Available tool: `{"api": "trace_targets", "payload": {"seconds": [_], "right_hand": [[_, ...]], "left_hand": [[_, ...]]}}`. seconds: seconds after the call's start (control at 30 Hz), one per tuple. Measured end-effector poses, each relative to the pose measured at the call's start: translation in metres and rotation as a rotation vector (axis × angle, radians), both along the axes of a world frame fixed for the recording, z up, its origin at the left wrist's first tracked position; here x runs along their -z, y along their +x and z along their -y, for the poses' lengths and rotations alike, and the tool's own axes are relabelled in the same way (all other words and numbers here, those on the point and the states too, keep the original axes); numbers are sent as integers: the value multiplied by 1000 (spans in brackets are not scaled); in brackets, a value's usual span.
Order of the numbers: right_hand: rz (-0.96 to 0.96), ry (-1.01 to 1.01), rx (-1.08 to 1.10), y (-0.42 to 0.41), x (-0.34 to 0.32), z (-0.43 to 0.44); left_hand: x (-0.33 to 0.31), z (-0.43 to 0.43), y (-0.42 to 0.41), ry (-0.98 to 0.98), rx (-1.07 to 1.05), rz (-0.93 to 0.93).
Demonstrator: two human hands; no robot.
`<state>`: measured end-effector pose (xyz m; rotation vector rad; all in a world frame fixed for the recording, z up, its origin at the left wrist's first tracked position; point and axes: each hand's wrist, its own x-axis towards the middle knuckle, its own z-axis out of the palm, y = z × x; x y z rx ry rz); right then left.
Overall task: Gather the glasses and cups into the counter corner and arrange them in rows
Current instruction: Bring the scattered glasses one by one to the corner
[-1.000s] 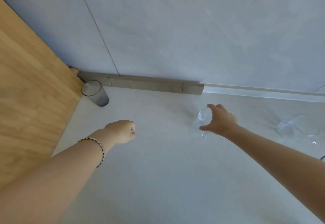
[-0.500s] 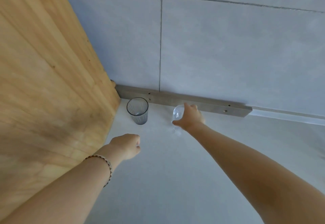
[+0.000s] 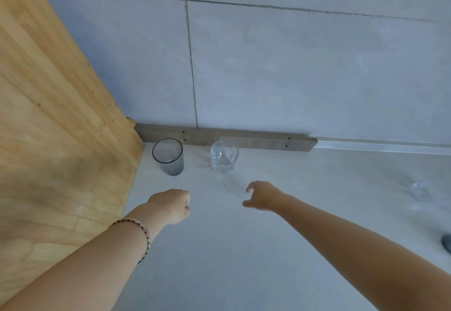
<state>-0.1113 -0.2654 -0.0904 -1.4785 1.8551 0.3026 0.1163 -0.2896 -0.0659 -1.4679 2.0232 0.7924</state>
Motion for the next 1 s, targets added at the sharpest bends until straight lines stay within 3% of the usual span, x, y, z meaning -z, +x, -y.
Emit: {"api": "trace_targets", "payload": {"seconds": [0.17, 0.43, 0.6, 0.67, 0.77, 0.87, 1.0], "right_hand": [[-48, 132, 11, -87, -16, -80], [-159, -131, 365, -272, -39, -190], [-406, -260, 448, -375, -53, -230], [-439, -188, 444, -405, -50, -239], [-322, -117, 462, -431, -41, -246], [-202, -165, 526, -439, -33, -246], [-238, -204, 564, -432, -34, -241]], "left_hand": [[-10, -20, -81, -34, 114, -4], [-12, -80, -244, -51, 241, -85], [-7, -124, -324, -26, 227, -133], [-5, -138, -343, -20, 202, -155], [-2, -153, -354, -13, 171, -150], [4, -160, -347, -6, 138, -117], [7, -159, -319, 9, 64, -73]]}}
